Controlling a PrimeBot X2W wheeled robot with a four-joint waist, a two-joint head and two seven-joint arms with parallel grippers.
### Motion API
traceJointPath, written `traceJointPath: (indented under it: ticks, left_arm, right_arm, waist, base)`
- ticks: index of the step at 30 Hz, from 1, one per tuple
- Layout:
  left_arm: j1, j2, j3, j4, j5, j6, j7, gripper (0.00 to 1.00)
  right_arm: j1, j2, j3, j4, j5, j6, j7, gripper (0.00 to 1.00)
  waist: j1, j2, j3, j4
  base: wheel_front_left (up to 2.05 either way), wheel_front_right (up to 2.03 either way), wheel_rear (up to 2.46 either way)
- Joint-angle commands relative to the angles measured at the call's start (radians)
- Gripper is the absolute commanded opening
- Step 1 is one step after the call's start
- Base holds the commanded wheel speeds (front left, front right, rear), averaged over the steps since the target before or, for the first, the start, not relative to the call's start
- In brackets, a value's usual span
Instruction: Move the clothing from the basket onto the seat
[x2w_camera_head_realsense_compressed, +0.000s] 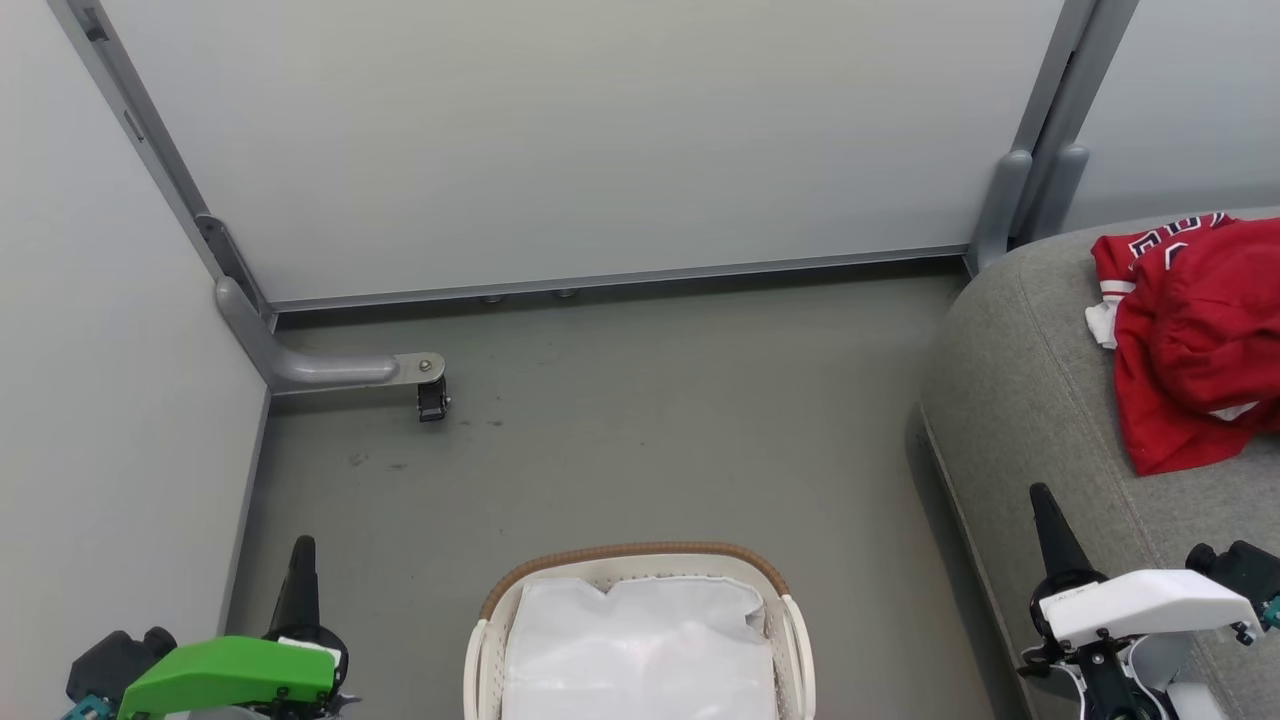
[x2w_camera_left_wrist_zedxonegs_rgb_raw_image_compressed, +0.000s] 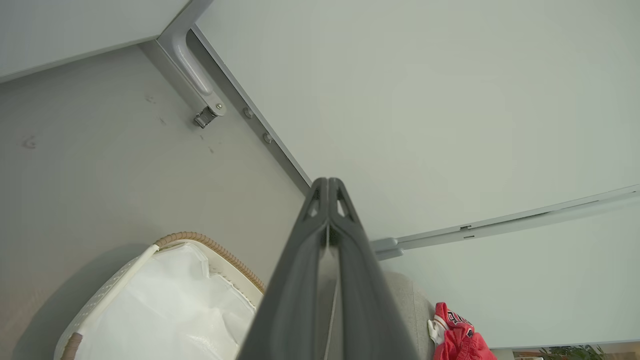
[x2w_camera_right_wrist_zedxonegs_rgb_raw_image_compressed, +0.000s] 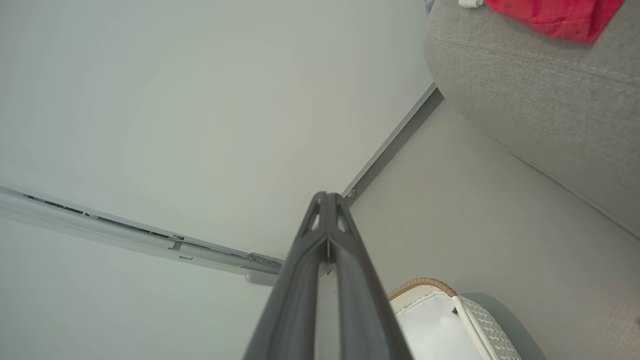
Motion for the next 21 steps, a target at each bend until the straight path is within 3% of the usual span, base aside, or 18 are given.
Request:
traceJointPath:
  ticks: [1,21]
  left_arm:
    - [-0.029,-0.001,0.008,-0.006,-0.021,-0.008,0.007,0.0]
    - [-0.062,-0.009,0.053,-0.003,-0.178,-0.033,0.059,0.0]
  right_arm:
    - [-0.023,-0.007,-0.004,-0.015,0.027,0.0,0.008,0.0]
    - [-0.026,-0.008,-0.019,-0.032,0.227,-0.001,0.059,0.0]
  waist:
    - [0.0,0.0,0.0,0.0]
    - [0.0,0.0,0.006,-0.001]
  base:
    - [0.0,0.0,0.0]
    - [0.0,0.0,0.0]
